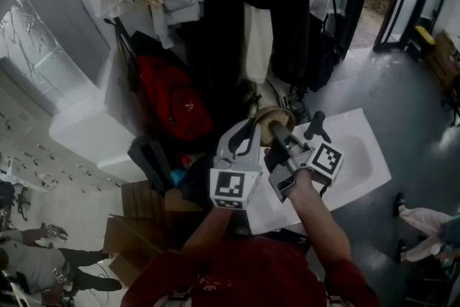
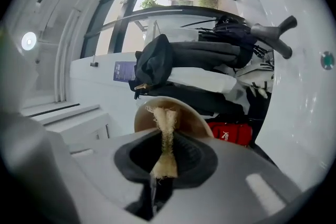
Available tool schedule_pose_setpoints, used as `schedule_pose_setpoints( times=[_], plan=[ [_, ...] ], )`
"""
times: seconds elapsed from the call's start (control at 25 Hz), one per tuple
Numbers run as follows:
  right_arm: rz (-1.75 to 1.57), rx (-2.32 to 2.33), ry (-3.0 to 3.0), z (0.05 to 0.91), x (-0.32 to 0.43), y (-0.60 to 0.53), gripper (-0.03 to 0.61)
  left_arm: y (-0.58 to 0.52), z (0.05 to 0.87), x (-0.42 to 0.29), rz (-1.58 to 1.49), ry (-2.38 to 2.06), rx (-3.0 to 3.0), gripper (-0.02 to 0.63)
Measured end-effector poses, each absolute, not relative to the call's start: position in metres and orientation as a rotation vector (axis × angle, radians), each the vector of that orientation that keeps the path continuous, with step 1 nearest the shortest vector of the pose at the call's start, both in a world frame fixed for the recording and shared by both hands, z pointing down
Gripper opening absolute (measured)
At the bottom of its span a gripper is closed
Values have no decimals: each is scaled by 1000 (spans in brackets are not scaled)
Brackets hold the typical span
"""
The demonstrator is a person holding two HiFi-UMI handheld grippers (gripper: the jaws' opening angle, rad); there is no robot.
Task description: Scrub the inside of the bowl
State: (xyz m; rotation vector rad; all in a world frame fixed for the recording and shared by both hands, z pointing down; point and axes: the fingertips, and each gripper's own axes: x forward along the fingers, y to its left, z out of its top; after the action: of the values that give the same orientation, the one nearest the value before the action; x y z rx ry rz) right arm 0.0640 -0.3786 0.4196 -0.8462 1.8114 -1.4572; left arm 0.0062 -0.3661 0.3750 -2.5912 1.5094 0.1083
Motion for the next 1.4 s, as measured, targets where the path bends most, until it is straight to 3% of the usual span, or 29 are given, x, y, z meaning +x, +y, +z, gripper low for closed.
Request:
schedule_pose_setpoints(
  times=[0.36, 0.92, 1.4],
  plan=[
    [-1179, -1117, 2145, 419, 63, -382, 49, -367, 376, 4, 95, 1518, -2593, 35],
    [-144, -1630, 2841, 410, 55, -384, 49, -371, 376, 3, 115, 1515, -2657, 37],
    [1415, -1754, 3166, 419, 43, -374, 49, -372, 382, 13, 80, 1471, -2709, 37]
  ],
)
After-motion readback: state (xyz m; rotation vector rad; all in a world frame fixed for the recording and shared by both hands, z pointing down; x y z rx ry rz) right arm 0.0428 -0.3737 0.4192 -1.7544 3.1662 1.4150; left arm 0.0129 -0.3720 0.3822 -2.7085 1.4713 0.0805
